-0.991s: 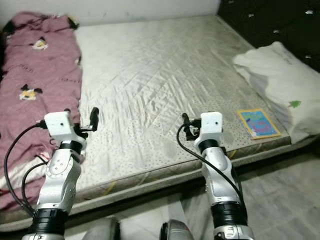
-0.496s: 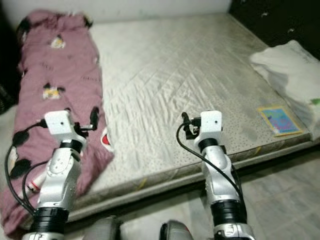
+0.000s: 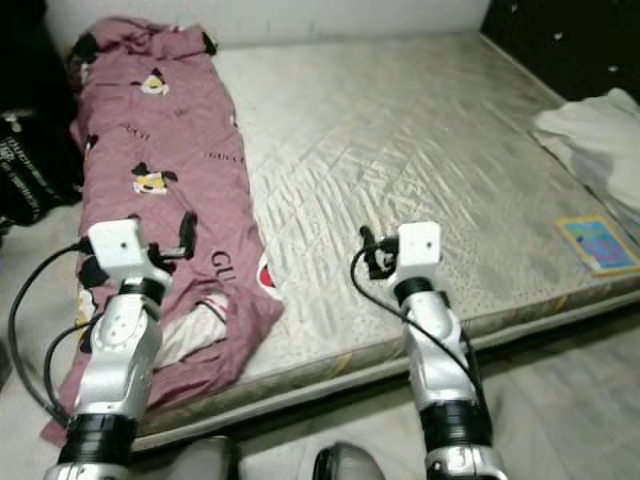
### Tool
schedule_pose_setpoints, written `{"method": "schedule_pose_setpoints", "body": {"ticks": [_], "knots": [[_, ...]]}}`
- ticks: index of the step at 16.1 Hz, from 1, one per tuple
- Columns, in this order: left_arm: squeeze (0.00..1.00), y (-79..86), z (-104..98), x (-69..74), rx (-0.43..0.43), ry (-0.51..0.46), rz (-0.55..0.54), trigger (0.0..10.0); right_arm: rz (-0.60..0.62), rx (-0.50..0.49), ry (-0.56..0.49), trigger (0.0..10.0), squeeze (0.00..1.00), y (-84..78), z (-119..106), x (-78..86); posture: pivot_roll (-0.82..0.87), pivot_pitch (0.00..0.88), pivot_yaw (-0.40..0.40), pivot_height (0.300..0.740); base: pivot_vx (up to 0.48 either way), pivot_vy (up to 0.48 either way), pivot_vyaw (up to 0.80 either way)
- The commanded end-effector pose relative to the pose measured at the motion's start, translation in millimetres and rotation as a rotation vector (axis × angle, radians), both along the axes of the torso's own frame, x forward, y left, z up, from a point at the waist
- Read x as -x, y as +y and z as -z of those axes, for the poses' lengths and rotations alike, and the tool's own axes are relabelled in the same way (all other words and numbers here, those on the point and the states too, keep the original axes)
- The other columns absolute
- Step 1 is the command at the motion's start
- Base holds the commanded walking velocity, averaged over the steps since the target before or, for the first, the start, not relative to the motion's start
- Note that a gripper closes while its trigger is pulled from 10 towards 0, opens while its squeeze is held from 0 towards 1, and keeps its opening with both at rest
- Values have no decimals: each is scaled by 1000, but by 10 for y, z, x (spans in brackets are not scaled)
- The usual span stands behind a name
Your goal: Clean up the room
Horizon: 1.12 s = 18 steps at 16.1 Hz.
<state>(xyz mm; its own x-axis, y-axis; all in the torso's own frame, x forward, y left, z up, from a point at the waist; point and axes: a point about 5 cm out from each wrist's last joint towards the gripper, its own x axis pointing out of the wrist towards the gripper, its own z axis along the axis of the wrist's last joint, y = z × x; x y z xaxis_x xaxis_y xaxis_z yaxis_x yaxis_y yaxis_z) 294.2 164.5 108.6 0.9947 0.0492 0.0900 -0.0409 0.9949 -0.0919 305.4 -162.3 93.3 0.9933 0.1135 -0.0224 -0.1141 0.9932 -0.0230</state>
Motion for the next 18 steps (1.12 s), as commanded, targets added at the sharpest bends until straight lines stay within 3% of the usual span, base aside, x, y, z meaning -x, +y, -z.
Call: {"method": "schedule_pose_setpoints", "body": {"ticks": [1, 3, 11, 18], "knots": [[0, 35, -3, 6, -6, -2, -18, 10000, -3, -1, -12, 10000, 0, 12, -33, -13, 10, 63, -50, 740, 0, 0, 0], [0, 36, -6, 9, -6, -2, -21, 10000, -6, 15, -21, 10000, 0, 17, -44, -10, 10, 65, -50, 740, 0, 0, 209], [0, 53, -9, -2, 4, 3, -37, 10000, -10, 20, -21, 10000, 0, 28, -51, -22, 9, 78, -50, 740, 0, 0, 768], [0, 48, -14, -7, 8, 1, -26, 10000, -4, 3, -20, 10000, 0, 21, -49, -26, 8, 78, -48, 740, 0, 160, 0]]}}
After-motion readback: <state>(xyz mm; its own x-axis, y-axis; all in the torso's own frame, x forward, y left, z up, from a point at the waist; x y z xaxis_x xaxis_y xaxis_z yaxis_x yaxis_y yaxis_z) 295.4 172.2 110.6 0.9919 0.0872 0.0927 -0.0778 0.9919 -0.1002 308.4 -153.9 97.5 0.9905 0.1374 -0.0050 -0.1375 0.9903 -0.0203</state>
